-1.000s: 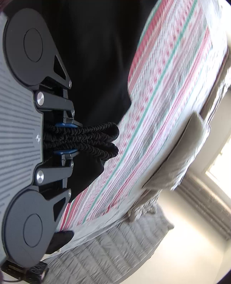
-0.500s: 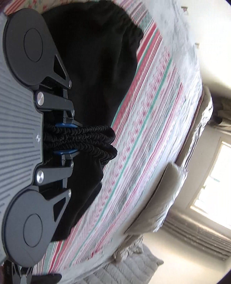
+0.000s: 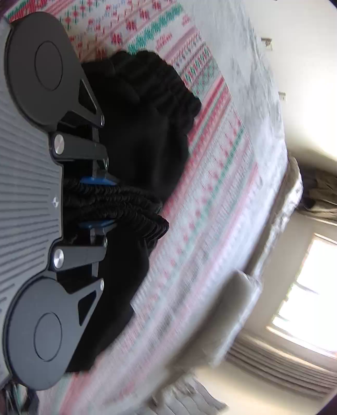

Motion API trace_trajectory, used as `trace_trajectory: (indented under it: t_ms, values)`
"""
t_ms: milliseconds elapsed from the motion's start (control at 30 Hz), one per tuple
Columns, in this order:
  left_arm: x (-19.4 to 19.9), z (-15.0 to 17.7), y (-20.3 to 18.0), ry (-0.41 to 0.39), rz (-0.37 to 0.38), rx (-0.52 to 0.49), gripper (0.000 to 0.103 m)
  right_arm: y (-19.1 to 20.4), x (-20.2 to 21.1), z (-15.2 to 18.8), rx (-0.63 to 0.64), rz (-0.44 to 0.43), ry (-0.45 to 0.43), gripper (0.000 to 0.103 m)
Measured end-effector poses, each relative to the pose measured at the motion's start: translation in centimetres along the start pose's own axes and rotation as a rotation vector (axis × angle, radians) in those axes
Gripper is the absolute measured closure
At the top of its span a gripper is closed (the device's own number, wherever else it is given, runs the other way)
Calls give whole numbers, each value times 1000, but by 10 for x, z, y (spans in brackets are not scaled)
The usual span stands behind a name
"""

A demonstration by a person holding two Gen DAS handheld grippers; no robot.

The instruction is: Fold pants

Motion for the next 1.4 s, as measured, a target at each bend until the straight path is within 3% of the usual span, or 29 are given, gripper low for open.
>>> trace_trajectory:
  t_ms: [100,200,267,400,533,633,900,967,1033,1167,1400]
  values:
    - [-1,4,-5,-17,-86,-72,56,5,-4,0,13,5,4,20]
    - [14,3,-14,-93,-133,-147,42,6,-5,1,22,9,4,19]
    - [26,4,-20,-135,-110,-172,34,7,-5,1,20,7,4,19]
    - [41,15,-36,-141,38,-179,27,4,-3,3,-21,-29,9,19]
    - [40,37,-63,-82,192,-217,25,10,0,7,-40,-61,15,19]
    - [32,52,-82,-26,258,-264,24,18,4,11,-9,-45,19,19]
    - [20,81,-116,45,327,-380,20,25,7,20,10,-28,17,22]
    - [20,87,-124,54,348,-413,20,24,11,21,-8,-34,14,34]
    - [19,91,-131,61,364,-455,20,24,14,23,-2,-33,12,40]
    - [11,102,-137,99,358,-531,20,21,15,29,1,-39,13,50]
    - [6,108,-137,139,331,-598,20,15,21,31,-48,-70,37,52]
Point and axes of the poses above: each gripper's, at about its wrist camera, not at the fingertips, and x roughly against the way its jaws point, y to its left, z to its underside, the point moved 5 cm from there along -x, roughly the way its jaws point, and after that the axes turned 2 degrees about z, right-handed, at the moved point
